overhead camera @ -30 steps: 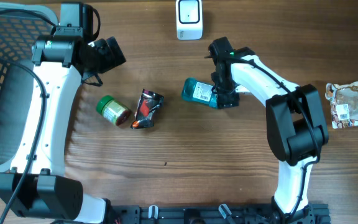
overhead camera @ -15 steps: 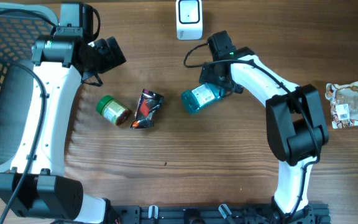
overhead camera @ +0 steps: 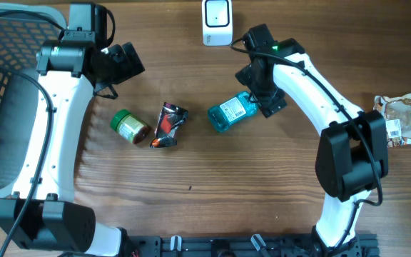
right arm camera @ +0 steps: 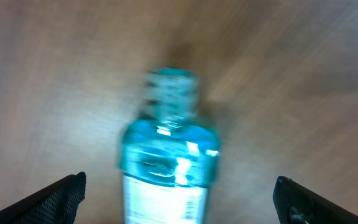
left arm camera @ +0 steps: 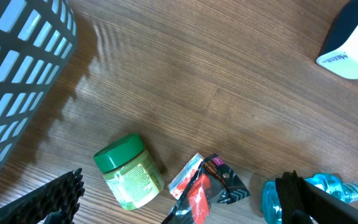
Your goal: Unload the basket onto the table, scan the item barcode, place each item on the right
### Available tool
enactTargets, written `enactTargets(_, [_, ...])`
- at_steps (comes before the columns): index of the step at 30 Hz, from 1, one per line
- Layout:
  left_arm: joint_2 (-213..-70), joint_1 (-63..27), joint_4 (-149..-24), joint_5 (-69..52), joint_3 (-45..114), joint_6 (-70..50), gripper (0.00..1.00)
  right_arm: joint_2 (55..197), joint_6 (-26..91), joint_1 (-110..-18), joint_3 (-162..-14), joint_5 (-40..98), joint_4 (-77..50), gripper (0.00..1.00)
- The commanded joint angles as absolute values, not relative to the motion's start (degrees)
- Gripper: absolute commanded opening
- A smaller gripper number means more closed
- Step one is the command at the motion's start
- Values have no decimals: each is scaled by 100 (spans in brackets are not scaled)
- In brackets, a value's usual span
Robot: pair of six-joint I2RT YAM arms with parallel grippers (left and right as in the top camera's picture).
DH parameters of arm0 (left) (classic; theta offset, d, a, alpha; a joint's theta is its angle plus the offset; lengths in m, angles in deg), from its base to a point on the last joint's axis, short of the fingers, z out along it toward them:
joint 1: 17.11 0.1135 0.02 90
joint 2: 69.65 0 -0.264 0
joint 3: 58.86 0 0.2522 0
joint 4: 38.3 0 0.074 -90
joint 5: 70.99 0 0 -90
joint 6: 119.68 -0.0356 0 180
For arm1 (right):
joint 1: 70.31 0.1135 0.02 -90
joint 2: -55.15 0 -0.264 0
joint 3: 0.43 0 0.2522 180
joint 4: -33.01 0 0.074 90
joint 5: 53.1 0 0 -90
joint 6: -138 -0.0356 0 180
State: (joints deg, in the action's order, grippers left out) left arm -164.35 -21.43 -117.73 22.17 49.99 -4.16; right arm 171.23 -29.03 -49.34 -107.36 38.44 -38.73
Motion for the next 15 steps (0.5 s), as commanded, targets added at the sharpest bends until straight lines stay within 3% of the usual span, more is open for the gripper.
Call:
enactTargets(1, [-16415, -2117, -11771, 2293, 4983, -547, 100, 17302, -3290, -4884, -10716, 3896, -3573, 100])
enactTargets(15, [-16415, -2117, -11769, 2293, 4983, -549, 100, 18043, -2547, -4748, -10714, 3514, -3099, 100])
